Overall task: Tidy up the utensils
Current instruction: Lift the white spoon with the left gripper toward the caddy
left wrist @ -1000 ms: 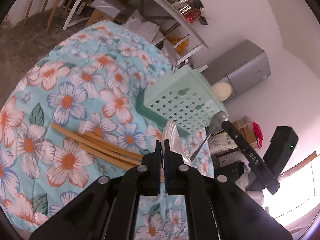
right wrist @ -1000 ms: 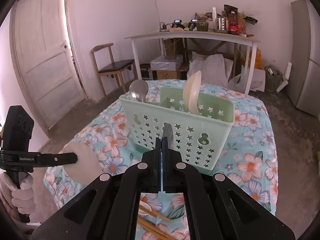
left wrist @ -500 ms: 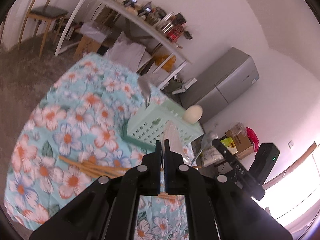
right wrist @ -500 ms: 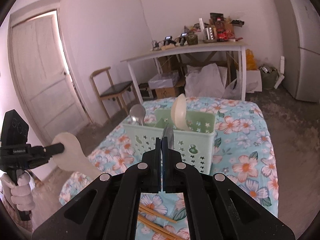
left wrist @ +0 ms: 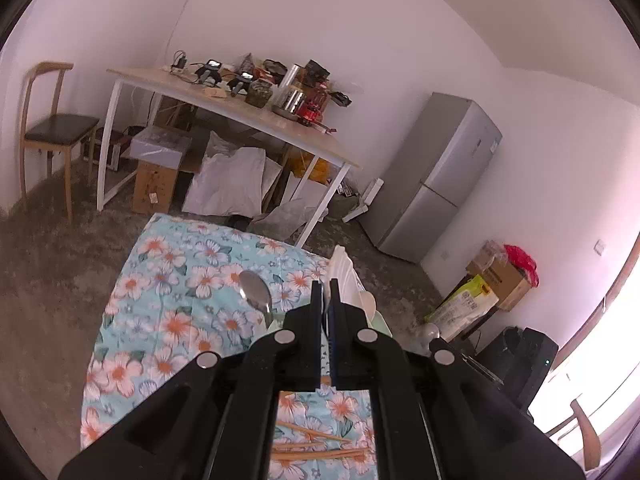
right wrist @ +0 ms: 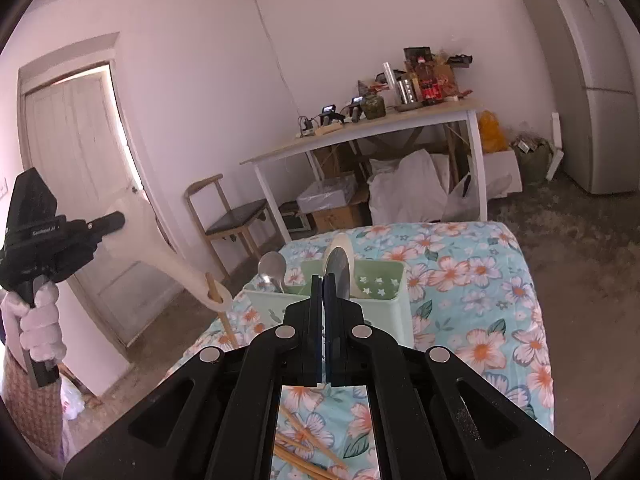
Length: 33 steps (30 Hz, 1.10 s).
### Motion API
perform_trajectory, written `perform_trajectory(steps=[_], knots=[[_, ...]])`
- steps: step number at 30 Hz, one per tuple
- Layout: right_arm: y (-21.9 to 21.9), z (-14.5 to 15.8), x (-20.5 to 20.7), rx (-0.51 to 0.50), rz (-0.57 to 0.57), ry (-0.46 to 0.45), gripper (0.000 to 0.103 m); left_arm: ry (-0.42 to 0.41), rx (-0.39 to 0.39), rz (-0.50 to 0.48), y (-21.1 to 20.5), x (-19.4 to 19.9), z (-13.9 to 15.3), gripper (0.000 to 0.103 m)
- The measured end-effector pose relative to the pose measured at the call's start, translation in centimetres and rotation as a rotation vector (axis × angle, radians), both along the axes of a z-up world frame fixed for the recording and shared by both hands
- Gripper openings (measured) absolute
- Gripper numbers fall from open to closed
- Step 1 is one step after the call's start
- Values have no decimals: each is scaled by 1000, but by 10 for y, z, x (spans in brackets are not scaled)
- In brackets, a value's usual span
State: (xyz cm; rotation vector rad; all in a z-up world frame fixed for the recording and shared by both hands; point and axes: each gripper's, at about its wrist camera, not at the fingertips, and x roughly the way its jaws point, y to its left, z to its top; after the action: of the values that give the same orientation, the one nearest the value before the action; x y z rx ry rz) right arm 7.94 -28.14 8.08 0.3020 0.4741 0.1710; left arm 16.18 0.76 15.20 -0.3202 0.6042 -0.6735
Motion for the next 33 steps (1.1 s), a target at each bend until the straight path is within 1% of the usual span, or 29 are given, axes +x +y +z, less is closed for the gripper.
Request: perform_trajectory(steps=[3, 5, 6, 8, 10, 12, 14, 16, 17, 19, 21, 24, 29, 32, 33], knots=[[-6, -2, 1, 16, -3, -1, 0, 9, 28, -40, -12, 1, 3, 2], [-9, -3, 1, 21, -4, -3, 0, 32, 57, -83, -21, -4, 1, 2], [-10, -4, 1, 24, -4, -4, 0, 41, 83, -114, -27, -8, -3, 2], [-12, -4, 1, 31, -4, -5, 0, 46, 147, -142, -37, -20, -11, 2], [-14, -6, 1, 40, -3, -6, 0, 57, 241, -146, -49, -28, -28, 2], [-17, -9, 0, 54, -2, -6, 0, 109, 303, -132, -57, -27, -51, 2], [-19, -12, 0, 68, -2, -2, 0, 171, 312, -126, -61, -25, -68, 3], [-19, -12, -1, 67, -4, 1, 0, 185, 273, -174, -67, -32, -70, 2], [-20, -12, -3, 65, -8, 1, 0, 178, 258, -209, -74, -37, -67, 2], [-24, -12, -6, 67, -20, -2, 0, 150, 267, -239, -85, -45, -60, 2], [-30, -12, -10, 77, -36, -6, 0, 134, 284, -263, -96, -51, -53, 2], [-37, -11, -19, 84, -55, -15, 0, 111, 284, -294, -108, -59, -38, 2], [-48, -9, -34, 106, -86, -36, 0, 40, 290, -294, -116, -69, -6, 2], [-54, -6, -44, 119, -98, -55, 0, -30, 267, -265, -110, -76, 27, 2], [-56, -4, -48, 121, -100, -62, 0, -72, 251, -244, -105, -80, 45, 2]])
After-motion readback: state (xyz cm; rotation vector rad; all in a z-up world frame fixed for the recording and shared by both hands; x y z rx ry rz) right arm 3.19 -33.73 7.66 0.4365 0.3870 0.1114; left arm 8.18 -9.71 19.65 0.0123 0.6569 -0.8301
